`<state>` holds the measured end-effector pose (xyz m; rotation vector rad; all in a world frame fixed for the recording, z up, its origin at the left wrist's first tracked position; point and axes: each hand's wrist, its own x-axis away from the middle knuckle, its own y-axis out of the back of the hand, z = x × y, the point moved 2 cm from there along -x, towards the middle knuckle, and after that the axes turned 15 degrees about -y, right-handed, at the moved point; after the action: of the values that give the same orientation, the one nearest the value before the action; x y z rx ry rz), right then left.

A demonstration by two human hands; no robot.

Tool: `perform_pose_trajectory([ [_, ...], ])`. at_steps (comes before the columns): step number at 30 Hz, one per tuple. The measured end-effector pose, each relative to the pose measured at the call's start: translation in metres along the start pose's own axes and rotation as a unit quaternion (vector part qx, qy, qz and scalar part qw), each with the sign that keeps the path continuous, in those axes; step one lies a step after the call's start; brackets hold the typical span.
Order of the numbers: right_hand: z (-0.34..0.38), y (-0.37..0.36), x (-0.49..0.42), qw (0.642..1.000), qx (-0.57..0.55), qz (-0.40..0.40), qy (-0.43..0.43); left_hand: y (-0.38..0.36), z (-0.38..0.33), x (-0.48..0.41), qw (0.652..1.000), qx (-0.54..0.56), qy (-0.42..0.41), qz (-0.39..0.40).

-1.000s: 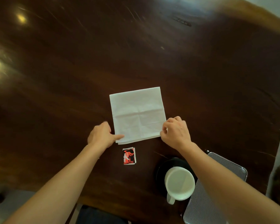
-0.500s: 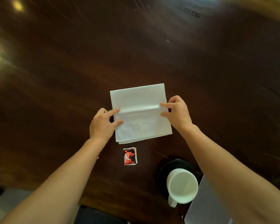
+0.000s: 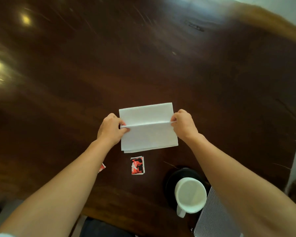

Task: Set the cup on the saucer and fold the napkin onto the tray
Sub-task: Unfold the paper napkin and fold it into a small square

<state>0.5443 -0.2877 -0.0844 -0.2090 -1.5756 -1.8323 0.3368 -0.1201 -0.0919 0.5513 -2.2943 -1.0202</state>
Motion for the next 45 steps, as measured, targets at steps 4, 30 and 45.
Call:
perform_pose_trajectory([
  [4,-0.013,0.032,0.033,0.988,-0.155,0.011,0.012,0.041,-0.009,0.026,0.991,0.093,-0.092,-0.013],
  [30,-0.035,0.071,0.23,0.84,-0.493,0.21,-0.092,0.04,-0.112,0.2,0.764,0.631,0.073,0.11],
  [45,0.016,0.021,0.318,0.966,-0.167,-0.091,0.174,0.034,-0.174,0.23,0.642,0.766,0.041,0.001],
])
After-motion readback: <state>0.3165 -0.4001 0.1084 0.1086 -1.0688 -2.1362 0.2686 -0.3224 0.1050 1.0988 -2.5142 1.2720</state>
